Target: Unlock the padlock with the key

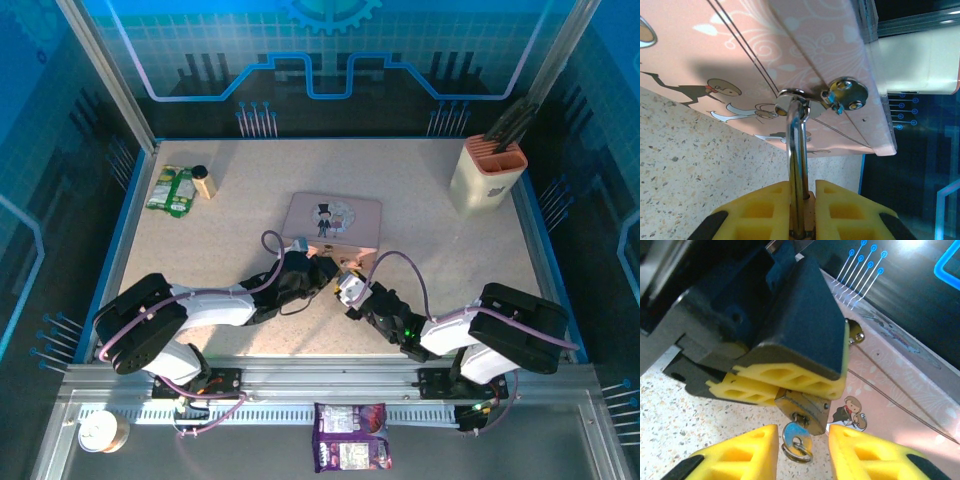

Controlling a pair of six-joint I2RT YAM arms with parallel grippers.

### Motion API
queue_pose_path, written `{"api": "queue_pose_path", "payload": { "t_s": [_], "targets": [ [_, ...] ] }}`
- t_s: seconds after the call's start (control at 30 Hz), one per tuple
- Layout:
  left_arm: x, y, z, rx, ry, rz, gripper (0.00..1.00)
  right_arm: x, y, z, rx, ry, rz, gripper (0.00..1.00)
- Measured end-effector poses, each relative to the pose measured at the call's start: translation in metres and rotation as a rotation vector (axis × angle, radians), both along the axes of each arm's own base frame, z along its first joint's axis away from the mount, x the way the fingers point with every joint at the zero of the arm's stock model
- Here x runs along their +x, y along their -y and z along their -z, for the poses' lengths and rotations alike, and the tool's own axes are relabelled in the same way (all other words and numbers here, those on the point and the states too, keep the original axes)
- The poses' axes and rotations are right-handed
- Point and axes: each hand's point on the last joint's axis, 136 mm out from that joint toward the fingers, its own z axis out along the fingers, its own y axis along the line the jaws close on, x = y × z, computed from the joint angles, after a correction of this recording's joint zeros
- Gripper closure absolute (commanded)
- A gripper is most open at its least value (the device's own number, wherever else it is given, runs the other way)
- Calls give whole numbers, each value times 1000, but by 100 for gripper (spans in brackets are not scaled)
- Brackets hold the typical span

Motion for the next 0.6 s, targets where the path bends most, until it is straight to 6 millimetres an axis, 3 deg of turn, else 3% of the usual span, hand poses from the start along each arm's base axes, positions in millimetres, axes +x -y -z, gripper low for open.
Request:
{"api": "queue_pose_path", "payload": {
  "t_s": [0.6],
  "targets": [
    [-1, 1, 1, -1, -4, 6, 100, -1, -1, 2, 0, 8, 15, 80]
  ]
}}
